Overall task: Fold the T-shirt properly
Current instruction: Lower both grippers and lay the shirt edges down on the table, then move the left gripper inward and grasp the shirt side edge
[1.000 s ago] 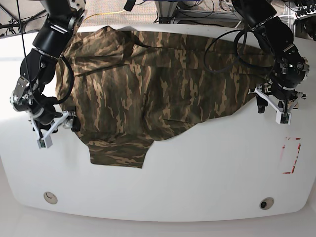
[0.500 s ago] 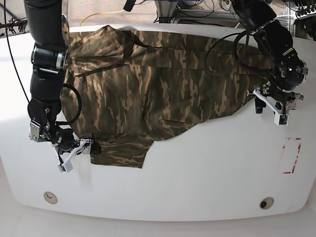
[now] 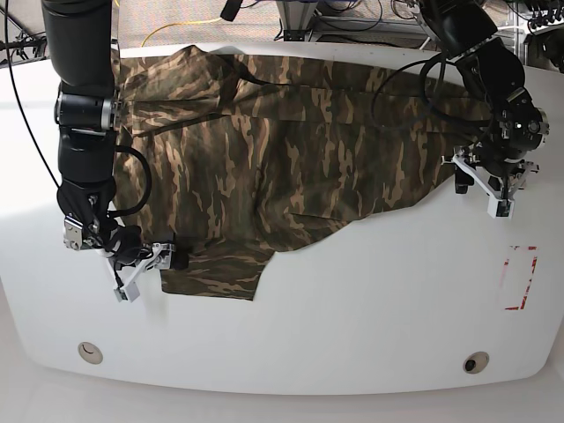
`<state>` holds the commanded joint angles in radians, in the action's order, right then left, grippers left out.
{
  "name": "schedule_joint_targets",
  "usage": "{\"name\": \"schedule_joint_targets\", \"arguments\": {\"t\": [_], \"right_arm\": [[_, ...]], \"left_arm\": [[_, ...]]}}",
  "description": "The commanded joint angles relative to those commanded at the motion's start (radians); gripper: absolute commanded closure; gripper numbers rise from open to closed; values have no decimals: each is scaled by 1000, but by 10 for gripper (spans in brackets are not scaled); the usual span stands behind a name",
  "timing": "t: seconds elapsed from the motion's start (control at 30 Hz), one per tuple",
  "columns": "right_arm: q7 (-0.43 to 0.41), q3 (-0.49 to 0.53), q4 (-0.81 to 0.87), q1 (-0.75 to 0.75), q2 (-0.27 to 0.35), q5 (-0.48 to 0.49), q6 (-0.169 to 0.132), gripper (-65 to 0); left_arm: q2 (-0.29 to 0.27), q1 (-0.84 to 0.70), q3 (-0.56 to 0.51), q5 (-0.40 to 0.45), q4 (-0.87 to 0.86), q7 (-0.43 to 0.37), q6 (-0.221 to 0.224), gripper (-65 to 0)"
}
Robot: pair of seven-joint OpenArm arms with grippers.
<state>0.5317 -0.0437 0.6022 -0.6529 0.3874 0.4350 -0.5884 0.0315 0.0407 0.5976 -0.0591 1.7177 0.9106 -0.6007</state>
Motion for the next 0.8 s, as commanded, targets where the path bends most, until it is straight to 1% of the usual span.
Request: {"name": "schedule_joint_targets", "arguments": {"t": [0.13, 0.23, 0.37, 0.43, 0.5, 0.73, 0.8], "right_arm": [[-2, -3, 3, 9, 26, 6, -3, -531], [-3, -3, 6, 21, 57, 8, -3, -531], [9, -8, 81, 55, 72, 9, -3, -531], [26, -35, 114, 77, 87, 8, -3, -531], [43, -63, 137, 87, 84, 3, -3, -531], [49, -63, 140, 129, 83, 6, -3, -531], [49, -66, 140, 133, 60, 6, -3, -531]], "left_arm": [[0, -3, 2, 0, 0, 0, 0, -353], [0, -3, 2, 2, -2, 0, 0, -353], [0, -3, 2, 2, -2, 0, 0, -353], [0, -3, 2, 2, -2, 0, 0, -353], [0, -3, 2, 2, -2, 0, 0, -353], [0, 0, -2, 2, -2, 0, 0, -353], [0, 0, -2, 2, -2, 0, 0, -353]]}}
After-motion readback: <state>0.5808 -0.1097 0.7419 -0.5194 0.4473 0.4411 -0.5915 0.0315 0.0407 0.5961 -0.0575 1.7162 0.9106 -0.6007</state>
